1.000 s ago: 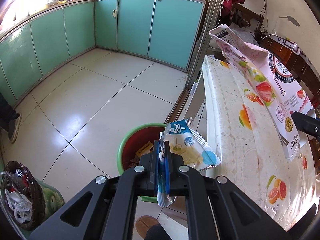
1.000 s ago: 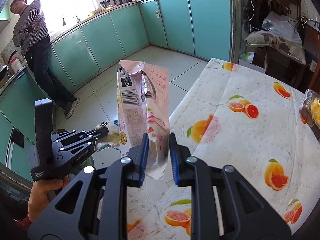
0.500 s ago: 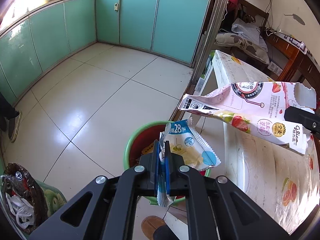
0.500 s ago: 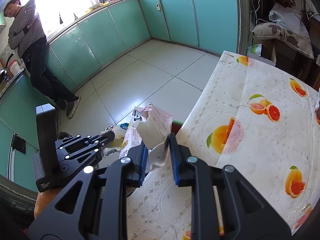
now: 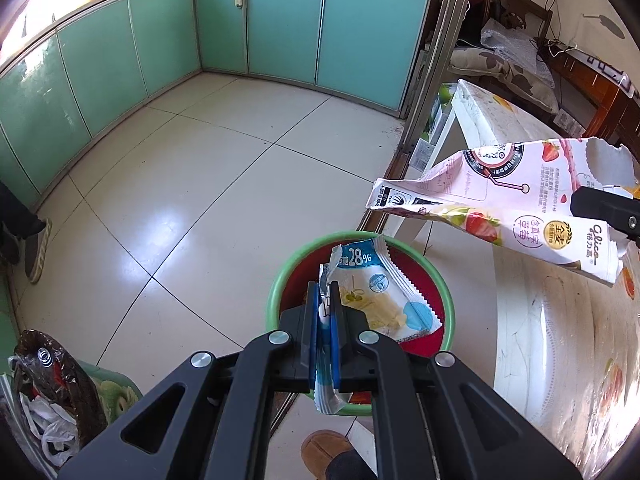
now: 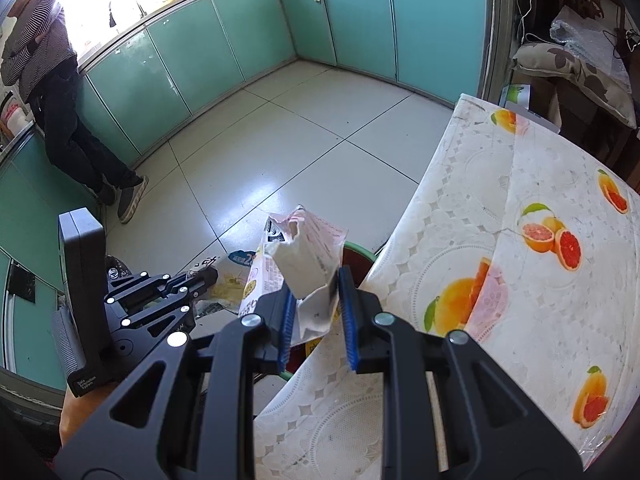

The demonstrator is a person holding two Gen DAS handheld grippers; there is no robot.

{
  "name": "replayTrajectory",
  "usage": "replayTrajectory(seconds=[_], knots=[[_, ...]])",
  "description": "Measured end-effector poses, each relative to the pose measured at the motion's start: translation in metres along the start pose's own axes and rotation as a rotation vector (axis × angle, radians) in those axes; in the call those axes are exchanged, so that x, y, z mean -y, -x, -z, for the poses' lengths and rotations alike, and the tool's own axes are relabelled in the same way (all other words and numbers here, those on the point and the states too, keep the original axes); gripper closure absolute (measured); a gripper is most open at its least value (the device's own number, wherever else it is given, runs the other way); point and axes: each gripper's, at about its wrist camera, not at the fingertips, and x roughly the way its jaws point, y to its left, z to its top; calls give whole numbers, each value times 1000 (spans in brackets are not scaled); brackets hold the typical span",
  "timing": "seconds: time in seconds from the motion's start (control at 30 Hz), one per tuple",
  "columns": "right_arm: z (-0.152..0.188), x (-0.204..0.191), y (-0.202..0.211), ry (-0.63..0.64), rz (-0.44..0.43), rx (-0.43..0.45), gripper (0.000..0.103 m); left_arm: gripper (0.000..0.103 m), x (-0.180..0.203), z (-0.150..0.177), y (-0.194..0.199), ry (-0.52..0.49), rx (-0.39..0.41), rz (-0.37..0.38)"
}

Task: Collect trash
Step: 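Open the right gripper over the bin while the left releases the wrapper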

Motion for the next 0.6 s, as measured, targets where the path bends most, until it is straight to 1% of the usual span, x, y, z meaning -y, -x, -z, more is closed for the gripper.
replayTrajectory(seconds=[0.1,0.27,0.37,0.6], knots=[[1,-1,-5,2,4,-12,82,98,-1,0,-5,-11,-9,-19],[-1,-5,-11,17,13,-22,82,98,-2,-3,-9,-12,-16,-23],[-3,-9,-15,32,33,-25,82,98,-2,-4,-13,-18,-24,-30],[-5,-13,-19,55,51,-41,82,98,5,-7,-27,-37,-51,-38]])
